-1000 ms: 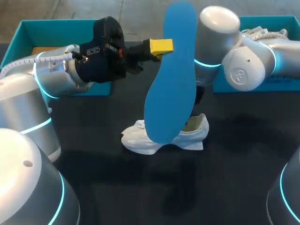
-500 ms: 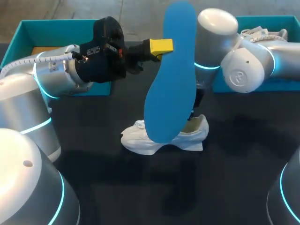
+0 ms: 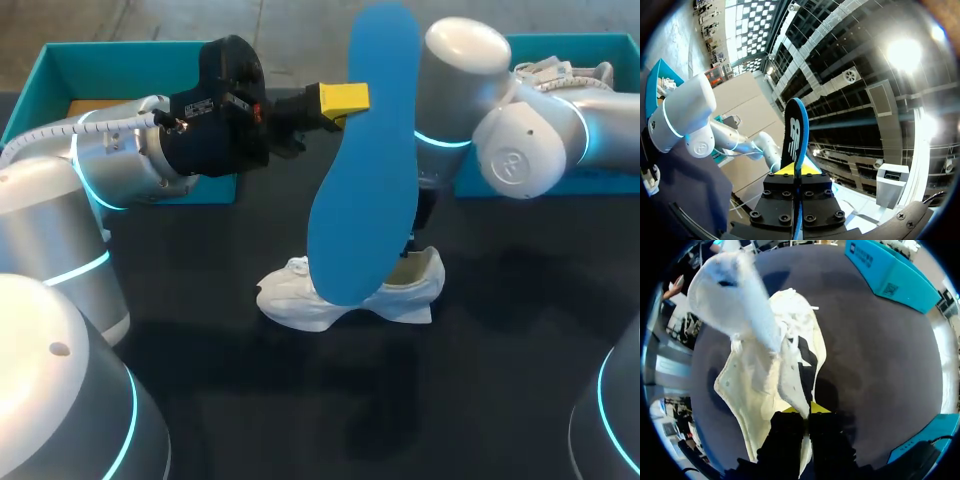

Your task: Take the shoe out of the shoebox, open the shoe tongue, remove and reinsert the insole, then place the shoe into the shoebox

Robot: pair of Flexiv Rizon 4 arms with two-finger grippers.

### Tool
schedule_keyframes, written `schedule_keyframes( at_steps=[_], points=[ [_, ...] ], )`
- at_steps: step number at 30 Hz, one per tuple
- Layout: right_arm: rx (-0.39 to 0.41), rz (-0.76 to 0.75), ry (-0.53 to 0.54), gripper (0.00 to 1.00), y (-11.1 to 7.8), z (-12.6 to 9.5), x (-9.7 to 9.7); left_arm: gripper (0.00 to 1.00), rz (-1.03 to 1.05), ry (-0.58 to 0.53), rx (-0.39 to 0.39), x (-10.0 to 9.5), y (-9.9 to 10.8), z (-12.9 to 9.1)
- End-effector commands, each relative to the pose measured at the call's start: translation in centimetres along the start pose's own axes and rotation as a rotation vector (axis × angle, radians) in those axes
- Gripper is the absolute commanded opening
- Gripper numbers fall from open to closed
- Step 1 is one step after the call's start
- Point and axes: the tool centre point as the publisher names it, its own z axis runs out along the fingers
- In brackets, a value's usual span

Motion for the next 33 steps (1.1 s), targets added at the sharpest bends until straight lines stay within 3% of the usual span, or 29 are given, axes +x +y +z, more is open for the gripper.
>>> schedule_keyframes(
  at_steps=[1, 5, 7, 14, 21, 23, 33],
  points=[
    [-0.084, 0.224, -0.022, 0.0, -0.1, -2.3, 0.3, 0.0, 0.001, -0.009, 0.12, 0.4, 0.5, 0.7],
    [-0.177, 0.505, 0.027, 0.0, -0.9, -3.1, 0.9, 0.0, 0.001, -0.009, 0.12, 0.4, 0.5, 0.7],
    [-0.171, 0.61, 0.015, 0.0, -0.9, -3.5, 1.2, 0.0, 0.001, -0.009, 0.12, 0.4, 0.5, 0.7],
    [-0.275, 0.99, 0.018, 0.0, -0.7, -3.5, 2.1, 0.0, 0.001, -0.009, 0.12, 0.4, 0.5, 0.7],
    [-0.327, 1.263, 0.008, 0.0, 0.4, -3.1, 2.8, 0.0, 0.001, -0.009, 0.12, 0.4, 0.5, 0.7],
    [-0.31, 1.326, -0.016, 0.0, 0.5, -3.1, 2.8, 0.0, 0.001, -0.009, 0.12, 0.4, 0.5, 0.7],
    [-0.307, 1.497, -0.116, 0.0, 1.1, -3.2, 2.4, 0.0, 0.001, -0.009, 0.12, 0.4, 0.5, 0.7]
  ],
)
